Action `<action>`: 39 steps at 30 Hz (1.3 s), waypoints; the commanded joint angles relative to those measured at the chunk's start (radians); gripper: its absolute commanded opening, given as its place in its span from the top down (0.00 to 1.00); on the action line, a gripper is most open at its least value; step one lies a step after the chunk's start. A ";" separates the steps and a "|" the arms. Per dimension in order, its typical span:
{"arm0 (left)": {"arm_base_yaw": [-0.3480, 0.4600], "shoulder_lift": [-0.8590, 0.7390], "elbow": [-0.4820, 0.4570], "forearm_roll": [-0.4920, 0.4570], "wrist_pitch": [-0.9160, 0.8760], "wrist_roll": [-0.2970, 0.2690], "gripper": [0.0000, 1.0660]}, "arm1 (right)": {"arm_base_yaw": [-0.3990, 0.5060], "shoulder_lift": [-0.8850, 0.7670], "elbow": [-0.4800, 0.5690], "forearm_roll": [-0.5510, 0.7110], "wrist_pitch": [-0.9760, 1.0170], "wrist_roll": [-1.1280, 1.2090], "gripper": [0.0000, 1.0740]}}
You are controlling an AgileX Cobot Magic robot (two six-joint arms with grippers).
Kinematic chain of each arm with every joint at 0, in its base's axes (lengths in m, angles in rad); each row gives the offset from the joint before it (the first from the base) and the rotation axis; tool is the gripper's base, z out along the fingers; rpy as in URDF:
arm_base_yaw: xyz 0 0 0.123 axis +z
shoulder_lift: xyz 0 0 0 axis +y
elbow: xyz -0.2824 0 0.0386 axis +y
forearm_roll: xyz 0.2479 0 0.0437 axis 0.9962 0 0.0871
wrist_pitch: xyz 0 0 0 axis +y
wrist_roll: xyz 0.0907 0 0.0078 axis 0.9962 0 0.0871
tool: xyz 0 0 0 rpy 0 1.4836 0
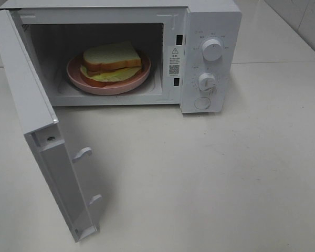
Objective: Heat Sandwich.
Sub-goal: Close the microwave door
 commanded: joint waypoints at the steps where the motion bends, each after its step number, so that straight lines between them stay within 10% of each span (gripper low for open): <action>1: -0.001 -0.026 0.004 -0.007 -0.006 -0.003 0.07 | -0.022 -0.029 0.025 0.018 -0.057 0.006 0.29; 39: -0.001 -0.021 0.004 -0.007 -0.006 -0.003 0.07 | -0.023 -0.029 0.035 0.018 -0.072 0.004 0.29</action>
